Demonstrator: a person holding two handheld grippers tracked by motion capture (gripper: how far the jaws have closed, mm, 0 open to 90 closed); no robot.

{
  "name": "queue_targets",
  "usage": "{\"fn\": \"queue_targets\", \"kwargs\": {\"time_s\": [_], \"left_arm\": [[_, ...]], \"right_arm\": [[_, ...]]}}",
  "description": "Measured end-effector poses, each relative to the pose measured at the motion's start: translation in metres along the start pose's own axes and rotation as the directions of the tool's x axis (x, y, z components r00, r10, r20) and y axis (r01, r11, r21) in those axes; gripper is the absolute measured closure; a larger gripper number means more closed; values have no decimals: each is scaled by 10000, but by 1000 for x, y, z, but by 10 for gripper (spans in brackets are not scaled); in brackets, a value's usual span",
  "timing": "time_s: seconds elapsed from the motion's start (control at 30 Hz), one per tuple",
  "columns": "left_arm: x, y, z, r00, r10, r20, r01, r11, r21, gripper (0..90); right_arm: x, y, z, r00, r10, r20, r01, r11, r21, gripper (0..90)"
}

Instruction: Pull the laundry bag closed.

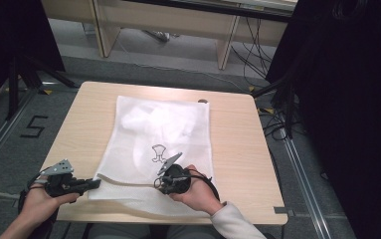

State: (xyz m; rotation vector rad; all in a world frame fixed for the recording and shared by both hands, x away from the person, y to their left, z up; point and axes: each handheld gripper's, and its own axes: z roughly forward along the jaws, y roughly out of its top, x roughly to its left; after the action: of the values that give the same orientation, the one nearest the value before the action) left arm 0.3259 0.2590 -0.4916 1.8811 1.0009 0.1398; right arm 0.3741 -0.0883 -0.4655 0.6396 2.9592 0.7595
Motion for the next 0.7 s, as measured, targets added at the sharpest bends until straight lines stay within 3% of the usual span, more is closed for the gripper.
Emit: {"fn": "queue_targets", "kwargs": {"time_s": [0.7], "left_arm": [[0,0,-1,9999,-9,-103,9,10000,2,856]], "right_arm": [[-2,-6,-6,9999,109,110,-109,9999,11,825]]}}
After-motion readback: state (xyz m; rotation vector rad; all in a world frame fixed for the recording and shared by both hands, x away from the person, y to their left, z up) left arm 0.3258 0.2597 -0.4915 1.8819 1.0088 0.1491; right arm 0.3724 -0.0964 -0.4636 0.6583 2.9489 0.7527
